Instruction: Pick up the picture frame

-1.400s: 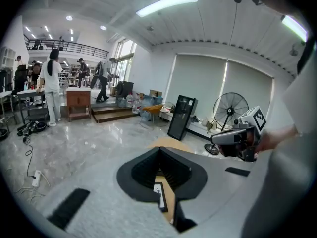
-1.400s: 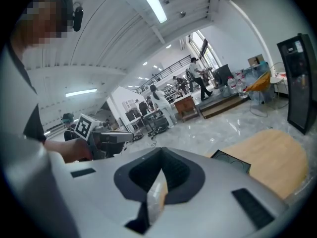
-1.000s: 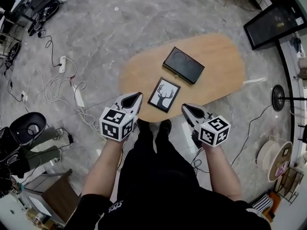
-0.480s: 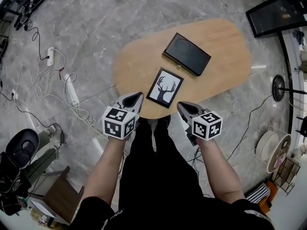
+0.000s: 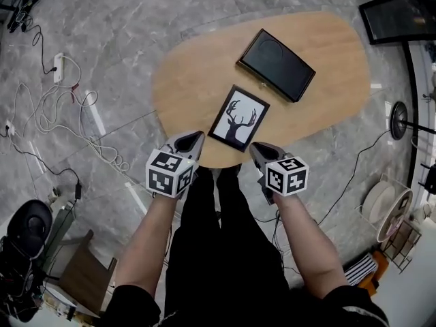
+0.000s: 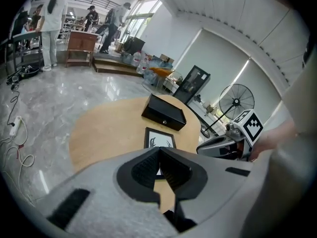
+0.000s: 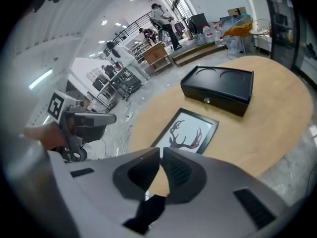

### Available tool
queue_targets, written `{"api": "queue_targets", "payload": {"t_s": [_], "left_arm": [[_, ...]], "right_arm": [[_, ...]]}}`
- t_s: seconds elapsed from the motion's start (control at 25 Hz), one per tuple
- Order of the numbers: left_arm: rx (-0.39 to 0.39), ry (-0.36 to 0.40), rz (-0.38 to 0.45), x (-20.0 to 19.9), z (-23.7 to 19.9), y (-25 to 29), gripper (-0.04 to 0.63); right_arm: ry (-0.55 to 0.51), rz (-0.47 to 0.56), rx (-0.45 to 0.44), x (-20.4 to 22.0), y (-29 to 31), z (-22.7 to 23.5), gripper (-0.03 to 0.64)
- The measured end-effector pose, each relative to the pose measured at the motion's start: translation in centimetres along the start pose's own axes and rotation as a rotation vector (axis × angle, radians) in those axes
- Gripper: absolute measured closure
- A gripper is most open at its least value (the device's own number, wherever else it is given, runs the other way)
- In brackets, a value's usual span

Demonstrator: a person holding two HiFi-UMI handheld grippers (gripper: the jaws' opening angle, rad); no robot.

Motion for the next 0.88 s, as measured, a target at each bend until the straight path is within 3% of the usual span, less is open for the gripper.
{"api": "queue_targets", "payload": {"t_s": [0.16,0.52,0.68,0.76,0.88], "left_arm": [[0.011,-0.029,-0.057,2.8,-1.5,2.2,0.583],[0.02,-0.015,-0.12,5.1,-3.1,5.0,0.565],[0.023,-0.013,-0.128,5.4,-3.3,5.5,0.558],[0.023,-0.013,-0.13,5.4,-3.4,5.6,0.557],[0.029,-0.017,-0.134,5.6,-3.5,5.7,0.558]], "right_arm": [[0.02,-0.029,0.082,1.4,2.2,2.3,0.577],[0.058,-0.113,0.26,3.2,7.1,7.3,0.471],[0.126,-0.129,0.254,3.8,8.3,7.6,0.454],[0.112,-0.158,0.264,4.1,8.8,7.6,0.45],[0.003,-0.204,0.28,4.6,9.2,7.9,0.472]]}}
Point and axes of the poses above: the fingertips, and each gripper's own axes: y forward along the fingers, z to its right, x out of its underside, the point moved 1 cm from there along -y, backward along the fingers, and after that the axes turned 4 degrees about x, right-handed, at the moved point
